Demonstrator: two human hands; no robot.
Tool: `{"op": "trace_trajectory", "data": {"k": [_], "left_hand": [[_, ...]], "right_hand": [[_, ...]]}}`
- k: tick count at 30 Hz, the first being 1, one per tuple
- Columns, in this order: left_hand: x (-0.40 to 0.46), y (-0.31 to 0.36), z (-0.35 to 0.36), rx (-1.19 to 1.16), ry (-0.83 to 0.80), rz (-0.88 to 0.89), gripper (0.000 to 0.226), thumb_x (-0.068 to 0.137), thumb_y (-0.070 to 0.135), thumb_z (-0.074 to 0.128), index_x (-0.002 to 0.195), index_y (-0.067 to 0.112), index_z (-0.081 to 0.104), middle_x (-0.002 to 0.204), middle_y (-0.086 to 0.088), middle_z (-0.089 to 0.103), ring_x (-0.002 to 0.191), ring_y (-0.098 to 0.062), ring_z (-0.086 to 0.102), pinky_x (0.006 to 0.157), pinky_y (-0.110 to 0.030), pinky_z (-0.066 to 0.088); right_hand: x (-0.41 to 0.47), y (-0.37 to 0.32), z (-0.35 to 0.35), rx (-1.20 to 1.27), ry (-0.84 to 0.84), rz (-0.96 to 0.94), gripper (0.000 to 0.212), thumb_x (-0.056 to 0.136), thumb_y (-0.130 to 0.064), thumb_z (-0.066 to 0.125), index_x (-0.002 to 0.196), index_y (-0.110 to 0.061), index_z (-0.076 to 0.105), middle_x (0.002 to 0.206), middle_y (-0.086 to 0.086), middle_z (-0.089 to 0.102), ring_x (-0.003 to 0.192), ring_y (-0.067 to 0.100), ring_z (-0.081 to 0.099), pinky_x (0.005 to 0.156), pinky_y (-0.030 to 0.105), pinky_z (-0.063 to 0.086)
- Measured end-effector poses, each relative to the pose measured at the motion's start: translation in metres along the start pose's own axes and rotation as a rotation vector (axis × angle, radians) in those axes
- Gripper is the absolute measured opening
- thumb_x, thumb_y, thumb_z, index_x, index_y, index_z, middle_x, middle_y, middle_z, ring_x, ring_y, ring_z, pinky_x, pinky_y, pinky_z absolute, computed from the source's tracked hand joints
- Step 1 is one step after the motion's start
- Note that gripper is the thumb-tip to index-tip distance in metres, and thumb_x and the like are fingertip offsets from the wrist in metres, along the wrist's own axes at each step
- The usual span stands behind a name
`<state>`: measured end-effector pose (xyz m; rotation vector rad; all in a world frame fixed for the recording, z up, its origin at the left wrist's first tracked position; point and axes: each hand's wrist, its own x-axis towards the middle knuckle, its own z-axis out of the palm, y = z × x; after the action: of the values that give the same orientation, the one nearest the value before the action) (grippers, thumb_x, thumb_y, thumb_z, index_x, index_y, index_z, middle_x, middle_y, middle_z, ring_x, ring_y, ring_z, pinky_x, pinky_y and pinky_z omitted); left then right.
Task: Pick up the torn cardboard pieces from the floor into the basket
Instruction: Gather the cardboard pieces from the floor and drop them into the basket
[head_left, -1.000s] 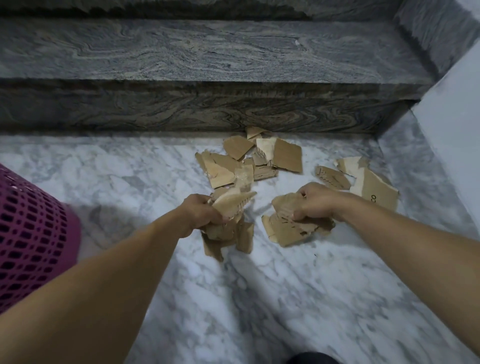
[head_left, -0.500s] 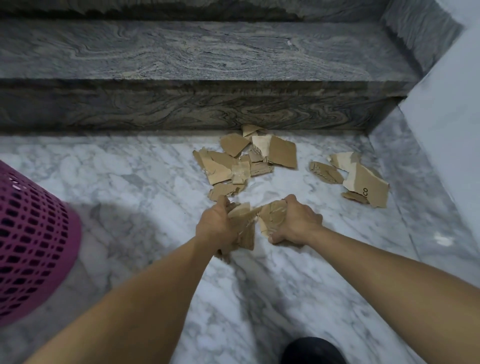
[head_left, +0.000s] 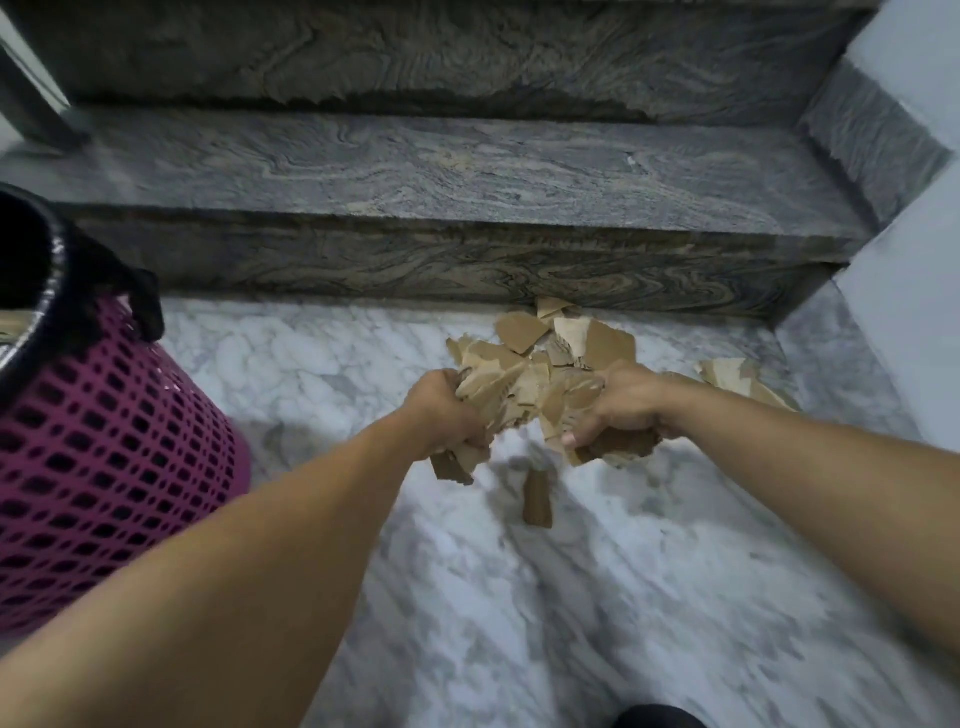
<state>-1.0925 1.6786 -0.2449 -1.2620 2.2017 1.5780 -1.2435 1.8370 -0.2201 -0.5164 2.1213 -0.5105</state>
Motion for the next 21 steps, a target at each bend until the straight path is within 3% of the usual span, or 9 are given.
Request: {"op": "trace_trajectory", "data": {"k": [2,6,7,10,11,13,15,17,21], "left_hand": [[-0.011,0.024,-0.038,0.035,0.040,0.034,0.054,0.058,-0.004,0.085,0.106,0.009,0.063,0.101,-0.014,0.071,0.084,-0.030,0.071,0.072,-0.046,0.061],[-0.048,0.070,-0.114,0.133,0.127,0.084,0.057,0.060,0.003,0.087,0.111,0.007,0.063,0.102,-0.011,0.069,0.088,-0.028,0.070,0.074,-0.040,0.060],[-0.059,0.080,-0.134,0.146,0.152,0.089,0.058,0.061,0.006,0.087,0.113,0.007,0.062,0.100,-0.010,0.068,0.085,-0.026,0.069,0.071,-0.037,0.061],[-0.097,0.098,-0.196,0.150,0.245,0.061,0.055,0.065,0.011,0.087,0.111,0.010,0.057,0.084,-0.002,0.062,0.065,-0.015,0.062,0.041,-0.022,0.052],[-0.113,0.097,-0.221,0.137,0.286,0.056,0.058,0.064,0.010,0.087,0.114,0.010,0.057,0.085,-0.003,0.063,0.064,-0.015,0.063,0.040,-0.022,0.052],[-0.136,0.092,-0.259,0.087,0.323,0.036,0.073,0.061,0.007,0.089,0.126,0.011,0.055,0.100,-0.008,0.067,0.073,-0.021,0.069,0.053,-0.034,0.060],[-0.162,0.075,-0.296,0.048,0.385,0.017,0.078,0.061,0.006,0.088,0.130,0.014,0.053,0.109,-0.009,0.066,0.078,-0.023,0.069,0.051,-0.033,0.059],[-0.185,0.051,-0.327,0.009,0.451,-0.011,0.074,0.063,0.005,0.086,0.129,0.014,0.053,0.110,-0.011,0.065,0.080,-0.024,0.069,0.045,-0.028,0.054],[-0.215,-0.007,-0.362,-0.043,0.542,-0.109,0.074,0.060,0.010,0.088,0.126,0.011,0.054,0.108,-0.014,0.066,0.084,-0.032,0.071,0.060,-0.040,0.060]], "right_hand": [[-0.011,-0.039,-0.020,-0.042,0.014,-0.058,0.050,0.056,-0.019,0.095,0.098,-0.008,0.072,0.088,0.011,0.074,0.070,0.023,0.070,0.055,0.029,0.056],[-0.036,-0.120,-0.039,-0.065,0.022,-0.173,0.049,0.053,-0.021,0.096,0.095,-0.010,0.075,0.093,0.010,0.076,0.080,0.023,0.073,0.073,0.035,0.061],[-0.044,-0.141,-0.041,-0.056,0.008,-0.203,0.044,0.055,-0.020,0.095,0.092,-0.010,0.075,0.092,0.009,0.076,0.080,0.023,0.073,0.075,0.035,0.060],[-0.069,-0.204,-0.036,-0.050,-0.025,-0.307,0.040,0.057,-0.023,0.094,0.090,-0.011,0.075,0.090,0.007,0.076,0.082,0.024,0.072,0.078,0.037,0.060],[-0.077,-0.229,-0.029,-0.052,-0.037,-0.361,0.043,0.058,-0.024,0.094,0.094,-0.010,0.075,0.091,0.007,0.076,0.082,0.024,0.072,0.077,0.038,0.060],[-0.088,-0.266,-0.013,0.018,-0.071,-0.446,0.046,0.062,-0.022,0.092,0.101,-0.006,0.074,0.090,0.006,0.076,0.079,0.022,0.072,0.074,0.036,0.058],[-0.100,-0.304,0.013,0.087,-0.127,-0.522,0.046,0.065,-0.017,0.089,0.105,-0.002,0.072,0.089,0.008,0.075,0.079,0.022,0.071,0.074,0.037,0.058],[-0.111,-0.338,0.044,0.127,-0.177,-0.573,0.050,0.066,-0.017,0.089,0.109,0.000,0.071,0.096,0.012,0.075,0.087,0.026,0.072,0.081,0.045,0.057],[-0.125,-0.388,0.106,0.130,-0.252,-0.608,0.055,0.067,-0.021,0.089,0.112,0.001,0.069,0.106,0.017,0.074,0.089,0.028,0.072,0.077,0.044,0.060]]}}
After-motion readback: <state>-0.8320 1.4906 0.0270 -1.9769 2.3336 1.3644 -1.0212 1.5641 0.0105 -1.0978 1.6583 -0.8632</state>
